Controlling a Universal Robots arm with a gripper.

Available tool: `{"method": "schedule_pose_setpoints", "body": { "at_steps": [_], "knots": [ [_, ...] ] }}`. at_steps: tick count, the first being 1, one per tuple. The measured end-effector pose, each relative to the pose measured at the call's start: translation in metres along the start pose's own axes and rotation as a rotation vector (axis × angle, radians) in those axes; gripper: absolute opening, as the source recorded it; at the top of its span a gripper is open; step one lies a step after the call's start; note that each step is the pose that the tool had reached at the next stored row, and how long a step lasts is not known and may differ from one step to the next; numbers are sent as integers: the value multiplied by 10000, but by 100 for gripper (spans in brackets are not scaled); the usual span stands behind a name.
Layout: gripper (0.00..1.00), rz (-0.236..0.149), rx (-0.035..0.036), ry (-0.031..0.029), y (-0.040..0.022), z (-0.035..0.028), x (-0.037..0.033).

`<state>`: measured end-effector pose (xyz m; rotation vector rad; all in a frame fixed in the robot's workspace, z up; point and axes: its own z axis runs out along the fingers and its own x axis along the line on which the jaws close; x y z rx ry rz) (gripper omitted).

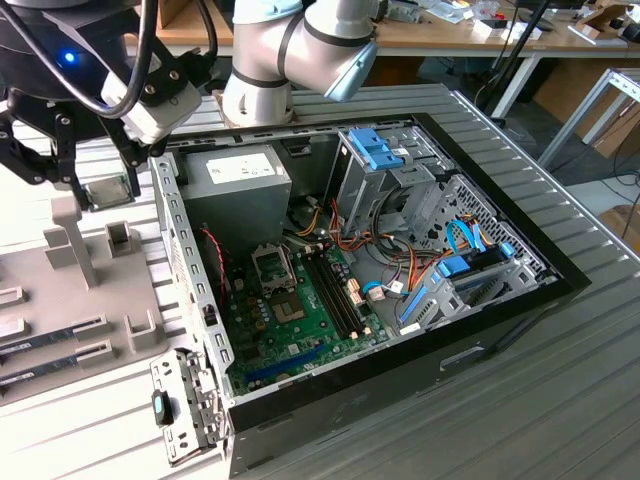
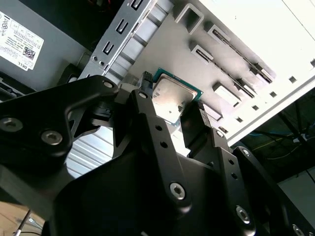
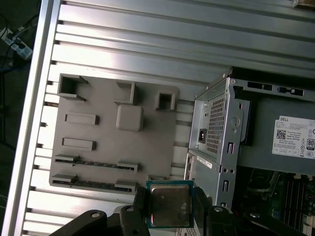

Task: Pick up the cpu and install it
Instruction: 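Pick up the cpu and move it towards the insertion slot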

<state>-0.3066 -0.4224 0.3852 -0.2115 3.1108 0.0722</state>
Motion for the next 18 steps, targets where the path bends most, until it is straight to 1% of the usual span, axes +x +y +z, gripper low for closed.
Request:
{"method": "schedule_pose_setpoints", "body": {
  "at_steps": [18],
  "knots": [
    [47, 0, 0, 0, -21, 23, -41]
  ]
}}
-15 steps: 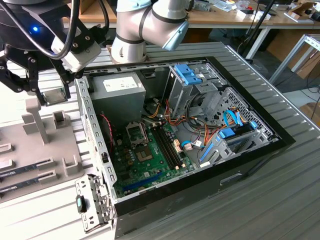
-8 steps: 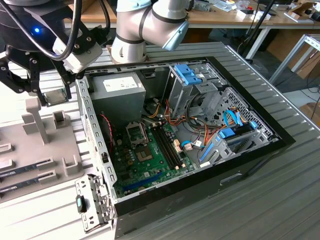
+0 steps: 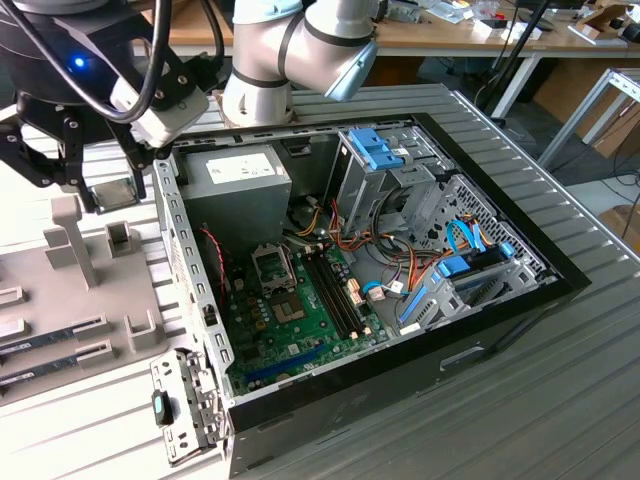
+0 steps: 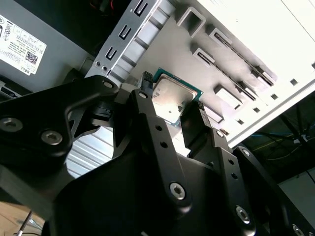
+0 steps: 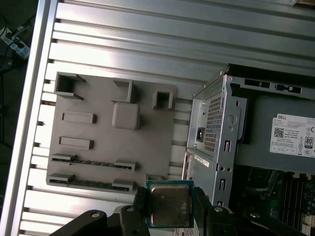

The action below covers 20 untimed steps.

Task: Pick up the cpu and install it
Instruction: 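Pick up the cpu and move it towards the insertion slot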

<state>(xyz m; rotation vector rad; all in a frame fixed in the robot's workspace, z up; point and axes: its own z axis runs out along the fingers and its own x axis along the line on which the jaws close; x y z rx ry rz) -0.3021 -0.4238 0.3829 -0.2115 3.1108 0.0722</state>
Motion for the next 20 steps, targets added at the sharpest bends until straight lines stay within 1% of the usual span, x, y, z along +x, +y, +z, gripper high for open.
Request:
{"method": "schedule_pose_setpoints", "body": {
  "at_steps": [20],
  "knots": [
    [47, 0, 0, 1, -12, 17, -56]
  ]
}}
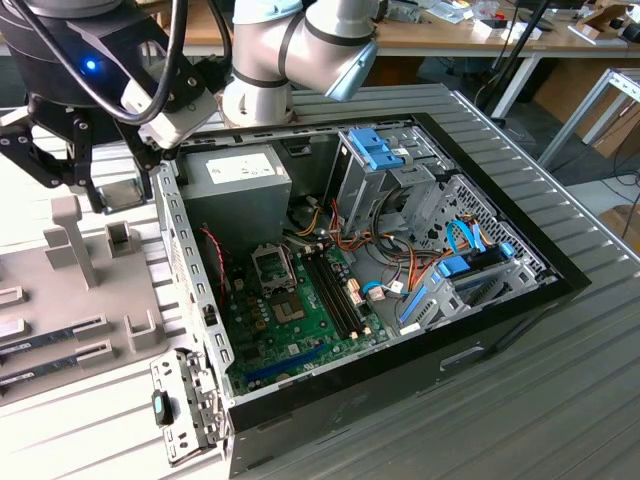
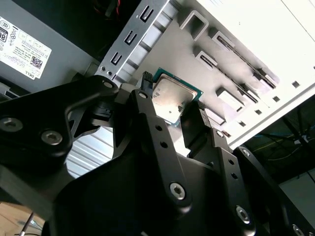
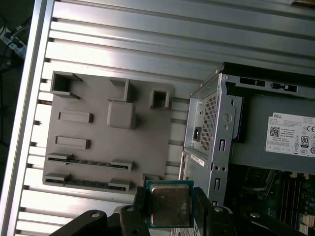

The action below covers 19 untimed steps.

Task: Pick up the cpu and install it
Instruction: 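Pick up the cpu and move it towards the insertion slot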

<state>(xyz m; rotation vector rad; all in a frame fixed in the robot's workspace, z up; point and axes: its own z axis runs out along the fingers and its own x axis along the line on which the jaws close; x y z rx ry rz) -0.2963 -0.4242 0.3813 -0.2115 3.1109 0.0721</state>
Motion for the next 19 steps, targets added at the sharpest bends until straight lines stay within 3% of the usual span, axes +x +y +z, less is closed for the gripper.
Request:
{"method": "schedule_pose_setpoints", "body": {
  "at_steps": [19],
  "knots": [
    [47, 0, -1, 0, -13, 19, -37]
  ]
}}
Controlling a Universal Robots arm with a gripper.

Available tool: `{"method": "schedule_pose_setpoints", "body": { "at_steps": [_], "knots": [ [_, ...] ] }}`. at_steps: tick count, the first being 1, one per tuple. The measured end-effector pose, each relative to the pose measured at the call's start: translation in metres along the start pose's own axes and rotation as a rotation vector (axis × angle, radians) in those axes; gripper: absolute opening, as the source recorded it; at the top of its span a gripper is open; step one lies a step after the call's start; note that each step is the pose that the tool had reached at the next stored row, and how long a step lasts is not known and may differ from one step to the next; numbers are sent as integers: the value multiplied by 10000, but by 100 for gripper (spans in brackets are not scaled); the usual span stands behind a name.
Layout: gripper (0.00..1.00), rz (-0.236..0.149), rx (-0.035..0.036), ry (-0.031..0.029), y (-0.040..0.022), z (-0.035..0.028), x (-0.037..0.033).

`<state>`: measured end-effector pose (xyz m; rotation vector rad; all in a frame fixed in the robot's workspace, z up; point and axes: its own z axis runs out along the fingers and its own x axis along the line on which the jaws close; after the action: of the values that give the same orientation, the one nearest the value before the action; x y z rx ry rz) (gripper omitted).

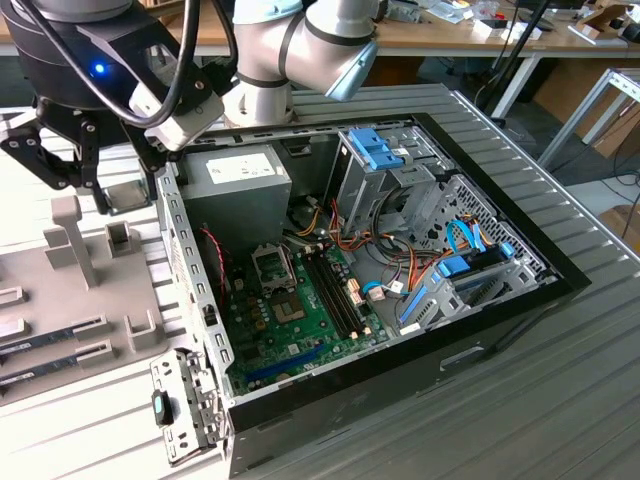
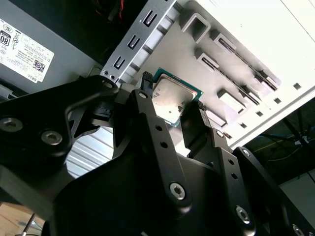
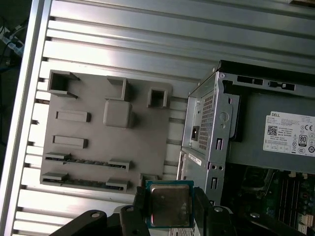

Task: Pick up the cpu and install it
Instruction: 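Pick up the cpu and move it towards the insertion slot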

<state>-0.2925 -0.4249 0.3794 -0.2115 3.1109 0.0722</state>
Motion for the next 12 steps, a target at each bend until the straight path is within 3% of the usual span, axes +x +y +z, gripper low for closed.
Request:
{"method": "schedule_pose_setpoints", "body": {
  "at_steps": [12],
  "knots": [
    [47, 0, 0, 0, -8, 13, -25]
  ]
}}
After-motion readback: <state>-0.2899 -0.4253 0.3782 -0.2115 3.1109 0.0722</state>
